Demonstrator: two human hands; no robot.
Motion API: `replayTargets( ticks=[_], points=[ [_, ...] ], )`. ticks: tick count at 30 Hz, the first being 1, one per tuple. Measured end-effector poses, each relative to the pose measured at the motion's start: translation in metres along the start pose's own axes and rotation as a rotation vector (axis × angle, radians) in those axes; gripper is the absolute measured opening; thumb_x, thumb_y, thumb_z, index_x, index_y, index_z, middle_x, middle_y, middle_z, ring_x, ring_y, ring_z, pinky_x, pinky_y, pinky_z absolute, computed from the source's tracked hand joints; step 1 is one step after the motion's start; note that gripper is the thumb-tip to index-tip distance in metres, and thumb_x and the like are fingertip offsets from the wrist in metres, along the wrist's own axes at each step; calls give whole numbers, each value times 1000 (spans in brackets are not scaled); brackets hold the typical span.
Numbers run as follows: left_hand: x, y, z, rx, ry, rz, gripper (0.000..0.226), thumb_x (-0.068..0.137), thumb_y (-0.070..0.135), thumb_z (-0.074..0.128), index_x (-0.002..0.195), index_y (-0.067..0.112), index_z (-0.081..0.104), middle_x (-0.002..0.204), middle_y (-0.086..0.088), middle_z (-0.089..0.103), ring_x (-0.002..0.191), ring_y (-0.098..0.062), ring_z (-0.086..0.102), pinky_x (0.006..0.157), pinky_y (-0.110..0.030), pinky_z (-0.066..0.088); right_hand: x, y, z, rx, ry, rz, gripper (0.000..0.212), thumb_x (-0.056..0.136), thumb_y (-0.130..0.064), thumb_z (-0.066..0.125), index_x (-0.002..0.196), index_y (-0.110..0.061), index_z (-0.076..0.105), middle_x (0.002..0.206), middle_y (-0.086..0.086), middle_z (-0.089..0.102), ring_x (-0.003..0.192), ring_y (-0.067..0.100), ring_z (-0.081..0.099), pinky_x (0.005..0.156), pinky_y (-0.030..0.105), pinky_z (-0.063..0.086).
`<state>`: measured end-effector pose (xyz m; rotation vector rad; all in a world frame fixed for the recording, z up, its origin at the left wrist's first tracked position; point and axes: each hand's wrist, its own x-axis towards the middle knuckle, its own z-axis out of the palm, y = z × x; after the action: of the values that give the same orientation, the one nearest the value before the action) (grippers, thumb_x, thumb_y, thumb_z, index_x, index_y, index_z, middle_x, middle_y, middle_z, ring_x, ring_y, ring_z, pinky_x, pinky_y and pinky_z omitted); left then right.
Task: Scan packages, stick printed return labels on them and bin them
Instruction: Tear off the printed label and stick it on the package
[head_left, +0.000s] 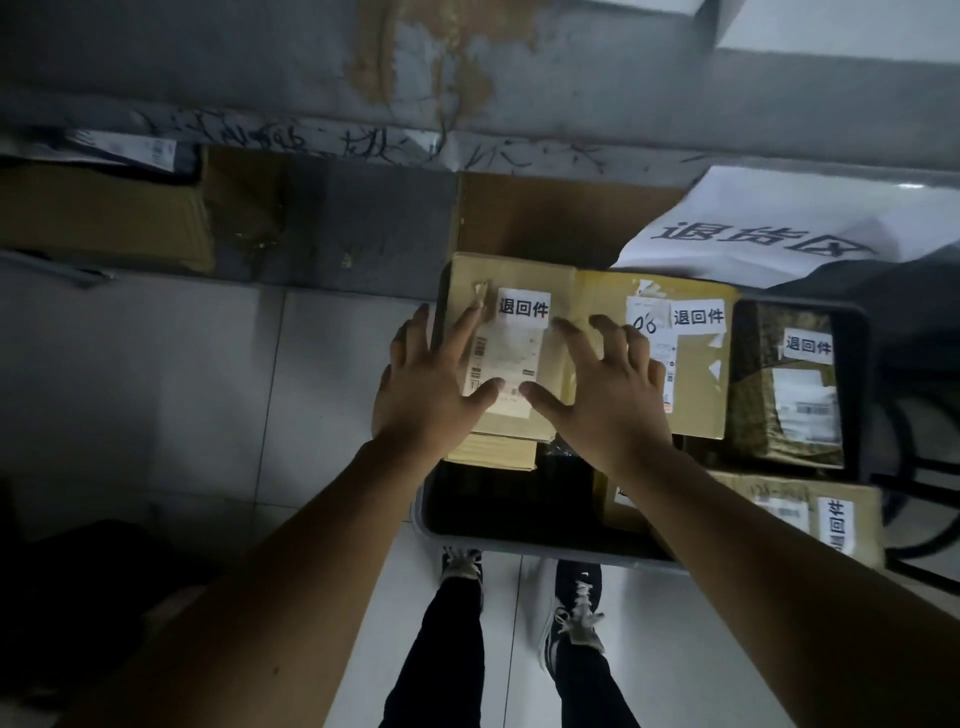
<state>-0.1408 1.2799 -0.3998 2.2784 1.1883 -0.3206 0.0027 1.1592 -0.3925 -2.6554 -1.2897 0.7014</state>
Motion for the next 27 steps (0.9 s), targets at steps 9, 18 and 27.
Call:
replayTargets(
  ticks=[9, 18, 27],
  points=[
    [-135, 112, -68, 120, 91, 40, 70, 96, 54, 48, 155, 38, 15, 163, -6, 11, 150, -29, 11, 116, -47, 28, -141, 21, -127, 102, -23, 83, 64, 97, -55, 42, 153, -31, 23, 161, 3, 21, 148, 26, 17, 115, 47, 23],
    [-288, 256, -113, 255, 50, 345, 63, 97, 51, 45, 153, 29, 26, 161, -10, 18, 148, -31, 17, 118, -48, 23, -325, 65, -250, 74, 148, 244, 61, 97, -52, 42, 151, -27, 29, 159, 6, 24, 144, 29, 22, 112, 48, 27],
    [-398, 347, -72, 275, -52, 774, 65, 93, 48, 54, 151, 25, 33, 152, -9, 35, 140, -31, 32, 110, -48, 36, -507, 112, -265, 69, 286, 660, 63, 98, -55, 42, 152, -27, 27, 160, 7, 23, 147, 29, 19, 117, 47, 21]
  ],
)
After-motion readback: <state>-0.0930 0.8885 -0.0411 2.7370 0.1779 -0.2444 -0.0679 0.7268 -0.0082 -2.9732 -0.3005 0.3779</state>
